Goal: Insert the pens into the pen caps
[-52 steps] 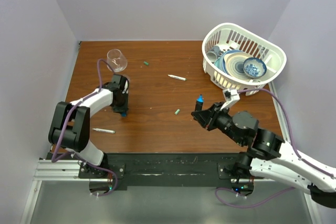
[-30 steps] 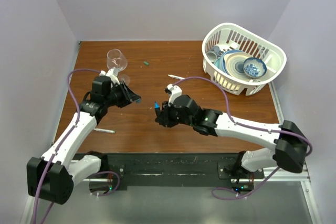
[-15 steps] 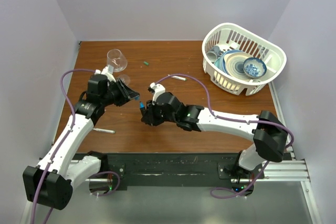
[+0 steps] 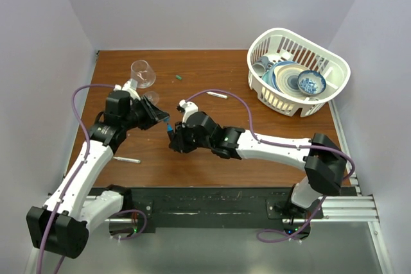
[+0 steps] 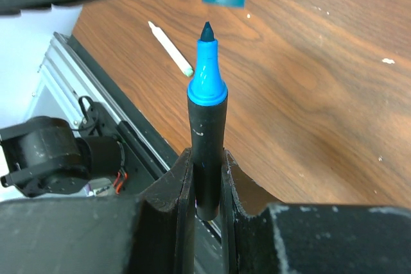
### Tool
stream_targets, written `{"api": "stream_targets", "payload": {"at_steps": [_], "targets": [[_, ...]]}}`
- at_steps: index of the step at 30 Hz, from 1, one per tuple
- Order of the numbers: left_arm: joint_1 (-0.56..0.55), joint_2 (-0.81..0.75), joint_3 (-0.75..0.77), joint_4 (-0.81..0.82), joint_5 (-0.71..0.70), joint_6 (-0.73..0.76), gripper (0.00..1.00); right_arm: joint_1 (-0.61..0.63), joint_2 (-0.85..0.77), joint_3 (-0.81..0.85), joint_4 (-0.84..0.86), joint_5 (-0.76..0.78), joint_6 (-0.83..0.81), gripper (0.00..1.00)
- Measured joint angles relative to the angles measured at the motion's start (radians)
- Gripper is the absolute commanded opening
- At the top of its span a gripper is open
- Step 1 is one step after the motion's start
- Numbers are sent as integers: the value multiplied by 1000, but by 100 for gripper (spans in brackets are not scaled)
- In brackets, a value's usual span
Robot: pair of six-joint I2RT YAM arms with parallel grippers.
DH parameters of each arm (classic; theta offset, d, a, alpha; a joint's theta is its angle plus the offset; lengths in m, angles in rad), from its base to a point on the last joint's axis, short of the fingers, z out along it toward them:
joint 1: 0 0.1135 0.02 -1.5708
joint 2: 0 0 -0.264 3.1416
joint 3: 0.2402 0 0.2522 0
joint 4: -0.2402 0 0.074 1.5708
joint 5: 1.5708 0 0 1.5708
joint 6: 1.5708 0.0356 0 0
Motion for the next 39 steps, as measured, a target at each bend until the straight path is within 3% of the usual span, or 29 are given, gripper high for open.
{"api": "stream_targets", "payload": {"at_steps": [24,26,30,33,39], "targets": [[0,-98,-1,-46,11,37,2,7,54,151,-108,63,-5,0],[0,-108,-1,-44,11,47,9,8,59,165,-116,63,-14,0],[2,-122,-1,-38,19,66,36,8,59,172,-119,62,-34,0],[2,-134,-1,-39,24,82,49,10,51,166,-108,61,-49,0],[0,-208,21,-72,139,84,68,8,-31,132,-34,61,-95,0]]}}
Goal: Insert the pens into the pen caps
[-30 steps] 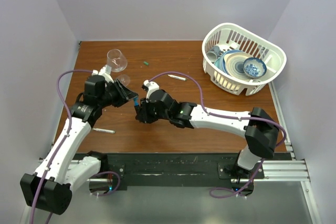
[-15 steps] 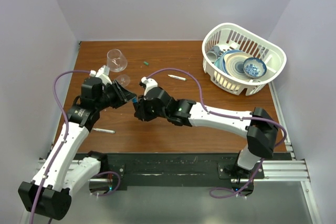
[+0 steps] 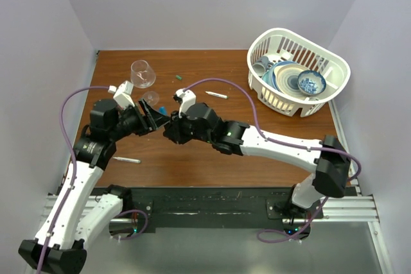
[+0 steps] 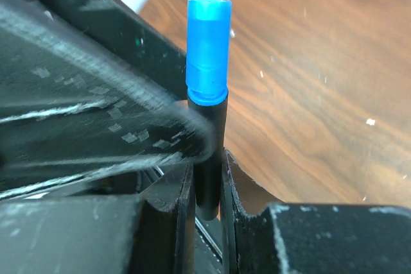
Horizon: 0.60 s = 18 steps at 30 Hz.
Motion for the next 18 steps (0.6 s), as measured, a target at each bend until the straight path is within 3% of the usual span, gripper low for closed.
{"api": "stream_targets", "payload": {"at_steps": [11,18], "targets": [[0,-63,184,55,150,58,68,-5,-281,-141,110,-63,-82,0],[0,-57,167,348,317,-37,68,-5,-407,-184,153,-196,-92,0]]}}
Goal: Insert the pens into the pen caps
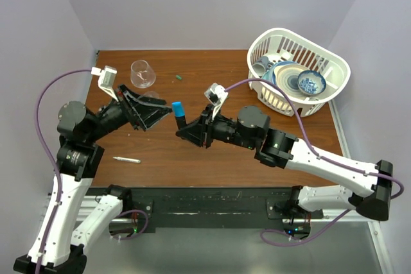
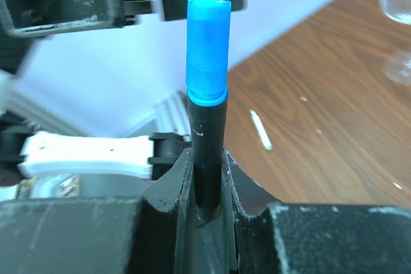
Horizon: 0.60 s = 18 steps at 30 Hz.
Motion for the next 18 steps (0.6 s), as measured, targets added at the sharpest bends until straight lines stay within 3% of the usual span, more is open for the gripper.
{"api": "stream_targets", "payload": {"at_steps": [8,18], "targets": [[0,13,-98,326,117,-165,67,0,-22,-15,34,-93,12,0],[0,24,-149,438,165,-230,65,0,-10,-17,66,-129,33,0]]}}
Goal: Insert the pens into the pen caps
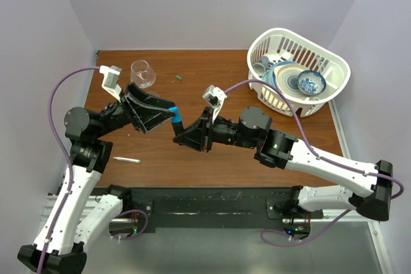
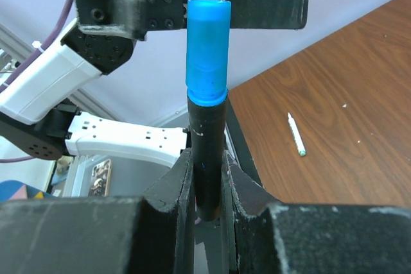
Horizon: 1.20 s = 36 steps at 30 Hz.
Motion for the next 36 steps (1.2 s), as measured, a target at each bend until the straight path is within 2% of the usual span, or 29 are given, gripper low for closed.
{"api": "stream_targets", "payload": {"at_steps": [4,8,15,19,20,23,29,36], "targets": [[0,0,-10,18,8,-9,64,0,26,0,3,-5,7,0],[0,0,-11,34,17,-16,54,0,44,0,3,-9,14,0],[0,-8,-50,69,33,-37,47,0,47,0,11,-23,23,0],[0,-16,-79,69,39,-45,30,0,47,0,15,-23,26,0],[0,-16,-84,70,39,-50,19,0,47,0,18,-23,28,0],[0,-16,-93,86,46,-68,1,0,48,0,19,-27,32,0],[1,-28,-143,177,56,-141,0,0,48,0,9,-29,27,0],[3,-77,-207,225,33,-169,0,-19,61,61,-101,-78,-4,0]]}}
